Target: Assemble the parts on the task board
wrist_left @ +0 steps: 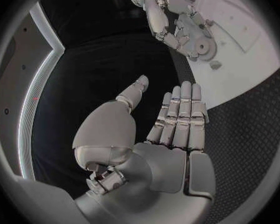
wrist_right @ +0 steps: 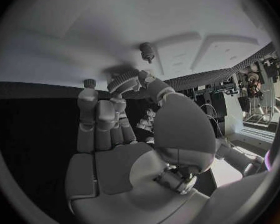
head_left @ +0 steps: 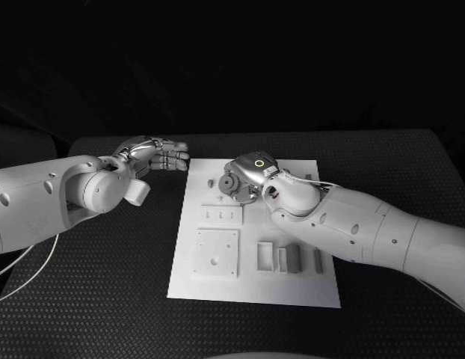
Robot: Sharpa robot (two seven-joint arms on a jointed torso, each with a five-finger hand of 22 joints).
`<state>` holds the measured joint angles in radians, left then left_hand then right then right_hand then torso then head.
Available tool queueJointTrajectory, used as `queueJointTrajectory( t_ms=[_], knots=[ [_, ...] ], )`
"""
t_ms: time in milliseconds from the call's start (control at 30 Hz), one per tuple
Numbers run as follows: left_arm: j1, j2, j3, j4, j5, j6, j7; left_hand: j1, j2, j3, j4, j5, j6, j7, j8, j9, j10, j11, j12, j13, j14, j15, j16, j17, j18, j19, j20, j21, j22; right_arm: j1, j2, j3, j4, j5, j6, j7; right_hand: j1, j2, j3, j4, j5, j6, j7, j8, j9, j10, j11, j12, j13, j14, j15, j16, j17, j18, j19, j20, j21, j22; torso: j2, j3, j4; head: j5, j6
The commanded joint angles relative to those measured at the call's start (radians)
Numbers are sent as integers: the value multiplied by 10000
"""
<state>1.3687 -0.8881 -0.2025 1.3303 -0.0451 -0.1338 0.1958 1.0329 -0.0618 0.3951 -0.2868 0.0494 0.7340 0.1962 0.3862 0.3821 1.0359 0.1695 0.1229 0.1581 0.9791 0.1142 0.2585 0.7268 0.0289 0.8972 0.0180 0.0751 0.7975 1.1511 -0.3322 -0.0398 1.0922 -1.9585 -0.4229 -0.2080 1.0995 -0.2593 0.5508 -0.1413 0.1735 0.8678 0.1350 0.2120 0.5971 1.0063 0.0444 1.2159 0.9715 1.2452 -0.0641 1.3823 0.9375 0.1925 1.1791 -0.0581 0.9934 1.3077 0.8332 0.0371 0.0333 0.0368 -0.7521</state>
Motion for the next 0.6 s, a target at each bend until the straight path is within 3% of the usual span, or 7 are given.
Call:
queueJointTrajectory(
  t_ms=[33,367,600],
  knots=[
    [10,20,9,15,-32,34,66,-23,-62,8,-14,33,-66,190,-12,-2,-71,21,-64,12,85,18,-34,17,-107,19,-20,-52,-15,-17,-3,-16,-31,-118,106,1,-10,30,-27,-12,35,201,109,68,36,13,-108,50,10,-10,-97,-27,5,693,-29,-5,18,192,-2,2,-3,11,-9],
    [11,2,9,31,-32,14,49,-26,-62,7,-14,33,-67,190,-11,-1,-71,21,-65,12,86,18,-36,19,-107,19,-20,-51,-15,-17,-16,-16,3,237,246,66,-424,-179,-102,285,36,133,117,38,52,14,-104,29,-2,-12,-97,-44,-3,693,-39,6,-1,179,-6,1,-15,10,-15],
    [11,3,9,26,-32,19,48,-28,-62,7,-14,33,-67,190,-9,-1,-71,21,-65,13,86,18,-38,21,-107,19,-21,-51,-15,-17,6,-16,-15,403,191,56,-1098,-251,-186,808,41,89,129,9,53,-6,-93,17,-2,-26,-87,-30,11,693,-58,-8,-23,179,-2,-1,-7,5,-11]
  ],
)
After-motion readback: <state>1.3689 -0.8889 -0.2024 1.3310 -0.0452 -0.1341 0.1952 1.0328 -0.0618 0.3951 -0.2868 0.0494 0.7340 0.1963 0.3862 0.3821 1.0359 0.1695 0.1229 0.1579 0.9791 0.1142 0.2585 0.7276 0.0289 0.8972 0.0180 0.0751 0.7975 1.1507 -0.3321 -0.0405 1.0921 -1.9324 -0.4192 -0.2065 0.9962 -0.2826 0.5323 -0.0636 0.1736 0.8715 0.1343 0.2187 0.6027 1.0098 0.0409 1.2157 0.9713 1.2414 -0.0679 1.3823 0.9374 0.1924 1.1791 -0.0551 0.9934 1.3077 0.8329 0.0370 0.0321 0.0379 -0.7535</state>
